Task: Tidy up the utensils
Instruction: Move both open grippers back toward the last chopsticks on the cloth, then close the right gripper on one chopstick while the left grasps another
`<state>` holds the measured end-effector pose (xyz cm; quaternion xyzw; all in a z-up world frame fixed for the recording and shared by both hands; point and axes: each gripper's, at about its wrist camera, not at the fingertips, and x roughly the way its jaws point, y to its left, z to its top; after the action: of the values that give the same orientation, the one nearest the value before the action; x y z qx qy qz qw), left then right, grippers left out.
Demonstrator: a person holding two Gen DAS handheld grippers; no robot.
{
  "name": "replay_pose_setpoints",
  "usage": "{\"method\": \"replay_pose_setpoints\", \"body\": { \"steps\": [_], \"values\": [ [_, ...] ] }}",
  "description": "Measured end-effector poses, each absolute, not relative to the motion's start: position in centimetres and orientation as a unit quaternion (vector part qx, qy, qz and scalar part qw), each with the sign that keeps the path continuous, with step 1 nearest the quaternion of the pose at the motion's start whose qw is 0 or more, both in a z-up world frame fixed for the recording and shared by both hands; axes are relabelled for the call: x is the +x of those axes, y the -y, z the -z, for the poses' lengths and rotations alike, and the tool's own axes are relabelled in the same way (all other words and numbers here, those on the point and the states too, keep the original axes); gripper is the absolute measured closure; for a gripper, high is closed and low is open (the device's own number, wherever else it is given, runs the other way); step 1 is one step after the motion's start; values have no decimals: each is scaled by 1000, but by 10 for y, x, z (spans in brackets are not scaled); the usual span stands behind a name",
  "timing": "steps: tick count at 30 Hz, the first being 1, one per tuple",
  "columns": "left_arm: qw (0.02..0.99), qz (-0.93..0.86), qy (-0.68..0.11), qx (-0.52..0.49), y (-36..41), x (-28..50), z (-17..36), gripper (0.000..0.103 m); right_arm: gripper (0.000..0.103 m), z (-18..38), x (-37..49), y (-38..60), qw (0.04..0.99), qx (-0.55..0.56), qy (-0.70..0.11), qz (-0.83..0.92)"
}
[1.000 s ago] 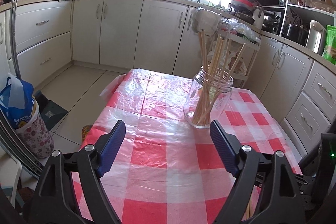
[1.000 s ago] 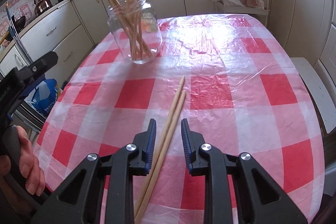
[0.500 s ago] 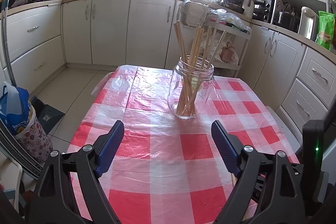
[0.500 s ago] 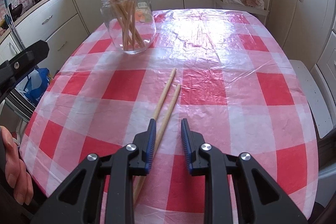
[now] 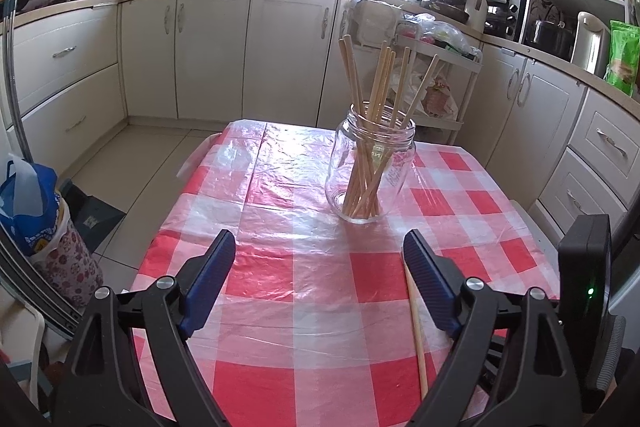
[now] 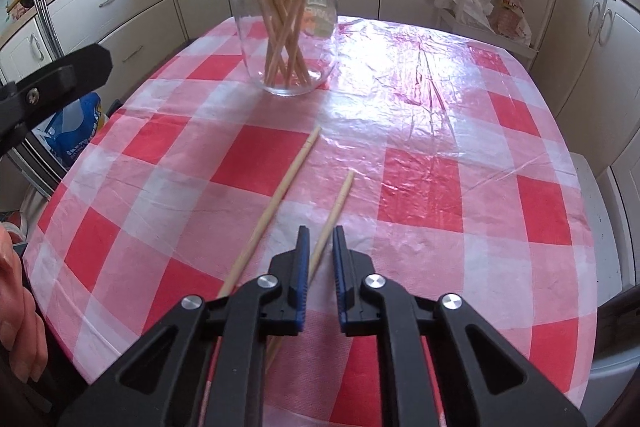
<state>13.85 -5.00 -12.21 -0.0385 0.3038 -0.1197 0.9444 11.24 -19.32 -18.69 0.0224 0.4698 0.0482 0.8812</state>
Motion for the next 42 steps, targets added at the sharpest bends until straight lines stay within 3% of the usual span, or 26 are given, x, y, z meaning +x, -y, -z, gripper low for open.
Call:
{"method": "replay_pose_setpoints", "body": {
  "steps": [15,18,20,23,28,31,33,34,35,42],
  "values": [
    [885,174,-417,112,151,189,170,22,97,188,117,225,870,28,-486,-75],
    [873,181,-431,138,165,194,179,43,97,189,118,222,869,10,-488,-81],
    [860,197,-449,143,168,198,188,72,97,189,118,224,868,12,-490,-82],
    [853,221,-454,131,163,198,187,87,97,189,119,233,866,40,-491,-84],
    [832,248,-476,138,155,201,185,87,97,188,127,232,859,35,-502,-96],
    [826,242,-483,160,156,205,183,75,97,187,133,224,854,8,-510,-107],
    [825,243,-483,167,158,207,183,74,97,187,136,221,850,-7,-515,-112],
    [824,244,-482,171,160,208,183,78,97,187,137,221,848,-9,-518,-114],
    [819,253,-485,171,163,209,183,94,98,187,137,222,846,-7,-520,-114],
    [795,286,-505,174,164,212,181,98,97,188,139,238,843,65,-519,-121]
  ]
}}
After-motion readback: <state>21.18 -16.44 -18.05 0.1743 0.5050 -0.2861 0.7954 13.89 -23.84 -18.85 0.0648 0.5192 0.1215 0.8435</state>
